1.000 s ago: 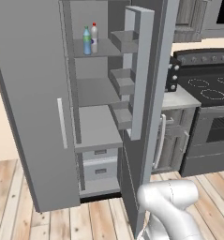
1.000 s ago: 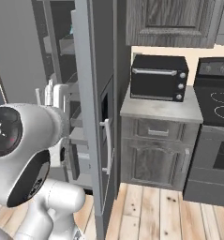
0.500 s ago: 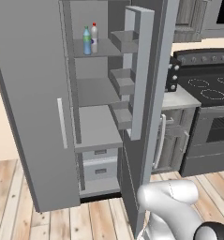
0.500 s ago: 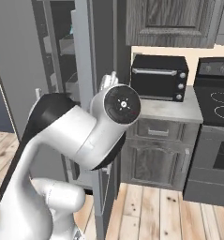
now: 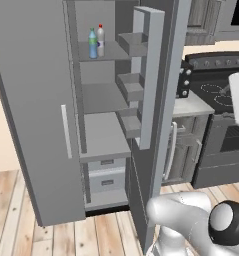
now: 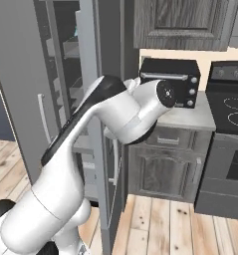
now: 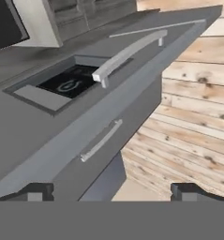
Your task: Take the bottled waters from the counter and place them in the freezer to freeze. Close the freezer door after placing the bottles.
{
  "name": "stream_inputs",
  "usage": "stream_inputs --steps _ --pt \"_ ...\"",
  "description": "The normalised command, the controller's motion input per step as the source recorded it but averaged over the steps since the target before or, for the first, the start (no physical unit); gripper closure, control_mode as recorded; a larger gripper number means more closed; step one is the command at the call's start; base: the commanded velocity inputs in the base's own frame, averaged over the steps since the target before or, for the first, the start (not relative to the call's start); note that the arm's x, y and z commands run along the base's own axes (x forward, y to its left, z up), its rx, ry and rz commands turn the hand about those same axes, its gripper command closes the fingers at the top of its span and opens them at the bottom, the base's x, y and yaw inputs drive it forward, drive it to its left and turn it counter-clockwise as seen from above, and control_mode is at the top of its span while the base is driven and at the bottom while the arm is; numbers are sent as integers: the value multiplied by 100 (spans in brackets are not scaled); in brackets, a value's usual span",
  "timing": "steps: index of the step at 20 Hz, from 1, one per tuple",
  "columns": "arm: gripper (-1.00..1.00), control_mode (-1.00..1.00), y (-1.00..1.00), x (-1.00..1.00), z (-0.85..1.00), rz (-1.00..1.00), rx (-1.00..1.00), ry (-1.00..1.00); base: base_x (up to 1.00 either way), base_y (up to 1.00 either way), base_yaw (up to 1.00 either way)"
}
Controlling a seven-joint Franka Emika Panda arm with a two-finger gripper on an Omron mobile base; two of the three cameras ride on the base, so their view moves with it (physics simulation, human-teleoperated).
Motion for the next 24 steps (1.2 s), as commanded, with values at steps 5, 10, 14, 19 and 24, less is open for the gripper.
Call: stream_inputs --steps 5,10,14,19,24 --pt "-100 -100 1 79 -30 19 15 2 0 0 0" --pt "-100 -100 19 62 -10 8 10 1 0 0 0" --pt "-100 -100 0 90 -17 0 4 3 0 0 0" --pt "-100 -100 7 66 -22 0 4 0 0 0 0" --pt "-100 -100 36 34 -21 0 1 0 0 0 0"
